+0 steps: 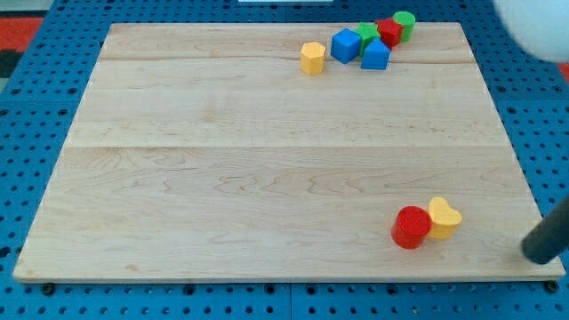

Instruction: Place the red star below green circle

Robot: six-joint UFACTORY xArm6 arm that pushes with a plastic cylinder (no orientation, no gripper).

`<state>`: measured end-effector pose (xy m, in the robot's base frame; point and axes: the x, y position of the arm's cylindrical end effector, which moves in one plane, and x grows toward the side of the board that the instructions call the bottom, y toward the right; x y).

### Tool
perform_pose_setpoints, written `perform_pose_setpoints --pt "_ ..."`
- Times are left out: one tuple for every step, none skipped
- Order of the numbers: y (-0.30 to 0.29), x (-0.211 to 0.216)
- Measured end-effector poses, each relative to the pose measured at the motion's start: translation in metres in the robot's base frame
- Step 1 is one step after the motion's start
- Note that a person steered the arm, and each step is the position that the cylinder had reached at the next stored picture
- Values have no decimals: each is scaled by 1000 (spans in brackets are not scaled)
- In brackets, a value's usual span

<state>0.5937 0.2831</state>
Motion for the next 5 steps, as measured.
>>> perform_pose_setpoints --pt "44 -36" --pt "62 -84" --pt "62 -132" --pt "62 -224" --pt "62 -320"
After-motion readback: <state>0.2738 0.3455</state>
